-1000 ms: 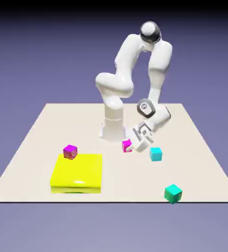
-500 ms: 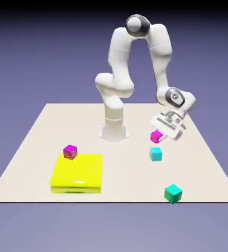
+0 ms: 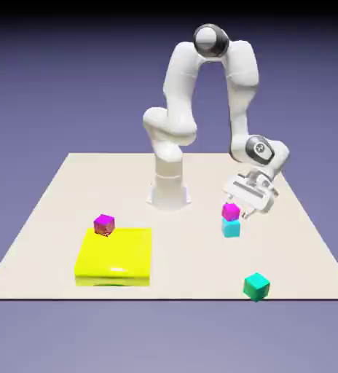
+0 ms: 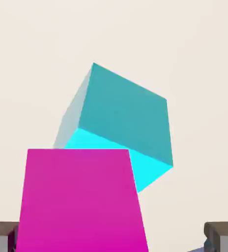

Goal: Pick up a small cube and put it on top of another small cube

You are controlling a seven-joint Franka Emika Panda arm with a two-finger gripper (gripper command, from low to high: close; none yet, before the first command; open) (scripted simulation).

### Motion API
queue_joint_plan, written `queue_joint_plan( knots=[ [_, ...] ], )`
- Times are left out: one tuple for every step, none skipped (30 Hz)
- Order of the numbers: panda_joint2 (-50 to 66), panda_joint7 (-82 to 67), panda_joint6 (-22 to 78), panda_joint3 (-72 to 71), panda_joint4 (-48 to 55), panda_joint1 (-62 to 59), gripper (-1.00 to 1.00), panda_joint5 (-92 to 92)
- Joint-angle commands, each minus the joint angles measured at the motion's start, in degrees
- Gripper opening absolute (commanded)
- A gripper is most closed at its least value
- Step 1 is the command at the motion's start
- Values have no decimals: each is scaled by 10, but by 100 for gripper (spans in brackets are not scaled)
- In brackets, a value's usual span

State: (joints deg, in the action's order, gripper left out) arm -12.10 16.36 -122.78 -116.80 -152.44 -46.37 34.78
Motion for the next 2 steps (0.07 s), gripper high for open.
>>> queue_joint_plan(
  knots=[
    [21, 4, 25, 12, 5, 17, 100, 5],
    [22, 4, 27, 13, 5, 18, 100, 5]
  ],
)
